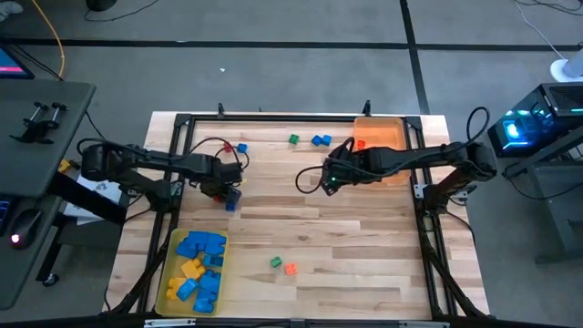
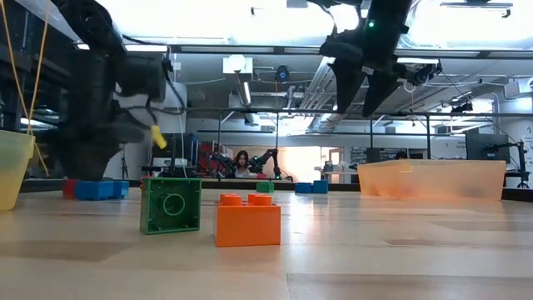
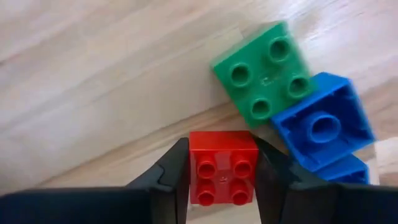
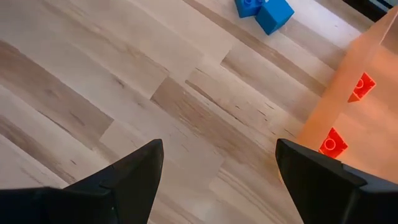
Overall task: Sort blocks by size
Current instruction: Put the small red game piece into the orange bin
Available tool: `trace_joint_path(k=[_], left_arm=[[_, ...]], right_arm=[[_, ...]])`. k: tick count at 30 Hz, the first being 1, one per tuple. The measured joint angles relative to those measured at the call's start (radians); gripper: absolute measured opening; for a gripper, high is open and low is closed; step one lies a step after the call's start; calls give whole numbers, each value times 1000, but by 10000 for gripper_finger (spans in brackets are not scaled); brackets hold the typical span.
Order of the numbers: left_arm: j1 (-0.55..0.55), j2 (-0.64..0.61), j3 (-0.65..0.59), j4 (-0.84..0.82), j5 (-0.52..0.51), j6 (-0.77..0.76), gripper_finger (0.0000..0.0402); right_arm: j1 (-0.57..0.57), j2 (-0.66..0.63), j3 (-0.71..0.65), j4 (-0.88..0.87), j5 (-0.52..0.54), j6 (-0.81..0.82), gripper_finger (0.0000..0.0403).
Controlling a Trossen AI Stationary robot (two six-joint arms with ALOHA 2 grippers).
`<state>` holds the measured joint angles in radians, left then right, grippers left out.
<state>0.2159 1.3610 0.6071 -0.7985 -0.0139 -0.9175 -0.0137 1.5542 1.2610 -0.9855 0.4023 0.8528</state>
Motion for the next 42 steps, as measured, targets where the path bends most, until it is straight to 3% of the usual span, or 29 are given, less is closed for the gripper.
trace_joint_path(k=[8,15,23,30,42], left_arm=[[81,-161,202,0,-31,151,100],[128,-133,414,236,-41,347,100],[93,191,545,589,174,432,100],[37,515,721,986,218,425,100],[19,994,1285,1014,210,502,100]], right_arm=[[42,-115,0,14,22,50,307],[106,-277,1,39,224,223,307],[121,-331,1,59,287,271,307],[118,-331,1,141,398,273,307],[118,-331,1,199,461,273,307]])
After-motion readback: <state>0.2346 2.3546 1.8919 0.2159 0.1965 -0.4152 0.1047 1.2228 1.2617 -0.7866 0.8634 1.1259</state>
